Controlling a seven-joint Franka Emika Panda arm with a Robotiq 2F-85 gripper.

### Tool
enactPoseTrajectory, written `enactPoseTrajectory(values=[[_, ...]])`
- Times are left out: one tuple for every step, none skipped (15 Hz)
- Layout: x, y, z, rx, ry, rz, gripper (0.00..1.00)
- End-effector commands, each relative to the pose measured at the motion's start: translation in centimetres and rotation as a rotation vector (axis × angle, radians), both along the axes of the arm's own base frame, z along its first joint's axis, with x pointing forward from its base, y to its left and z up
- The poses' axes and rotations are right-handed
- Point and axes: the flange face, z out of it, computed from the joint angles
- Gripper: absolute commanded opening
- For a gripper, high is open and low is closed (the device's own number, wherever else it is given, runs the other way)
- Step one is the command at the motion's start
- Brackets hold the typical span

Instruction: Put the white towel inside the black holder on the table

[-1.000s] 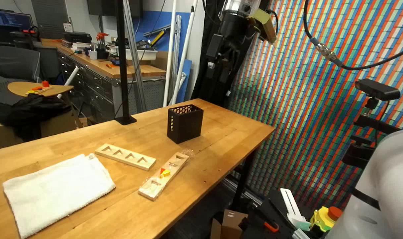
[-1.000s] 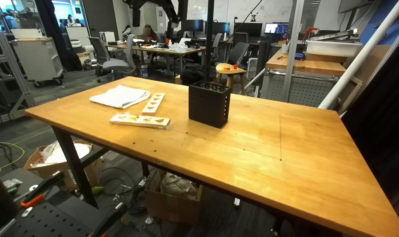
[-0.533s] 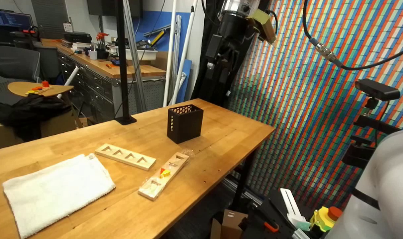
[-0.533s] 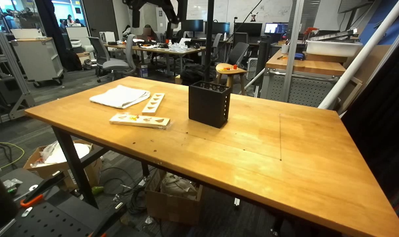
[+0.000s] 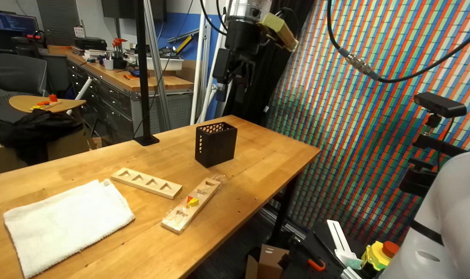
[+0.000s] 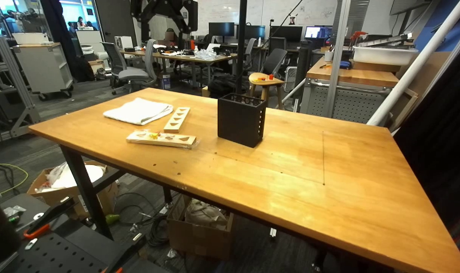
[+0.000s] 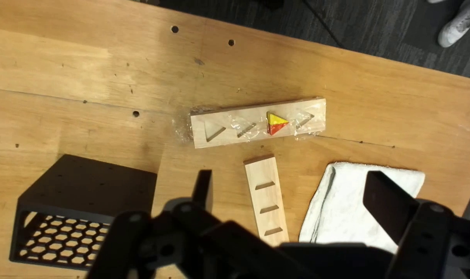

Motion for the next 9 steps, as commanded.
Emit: enactPoseTrajectory(values=[[3.4, 4.2, 0.0, -0.064, -0.002, 0.024, 1.0], [4.3, 5.4, -0.2, -0.078, -0.005, 0.038, 1.0], [5.0, 6.5, -0.4, -0.094, -0.014, 0.051, 1.0], [5.9, 7.8, -0.5, -0.107, -0.023, 0.075, 1.0], [6.5, 8.7, -0.6, -0.123, -0.032, 0.093, 1.0], [7.3, 10.1, -0.8, -0.137, -0.048, 0.115, 1.0], [7.9, 11.0, -0.9, -0.143, -0.06, 0.13, 1.0], [8.6, 12.3, -1.1, -0.136, -0.078, 0.144, 1.0], [9.2, 13.5, -1.4, -0.132, -0.1, 0.154, 1.0]])
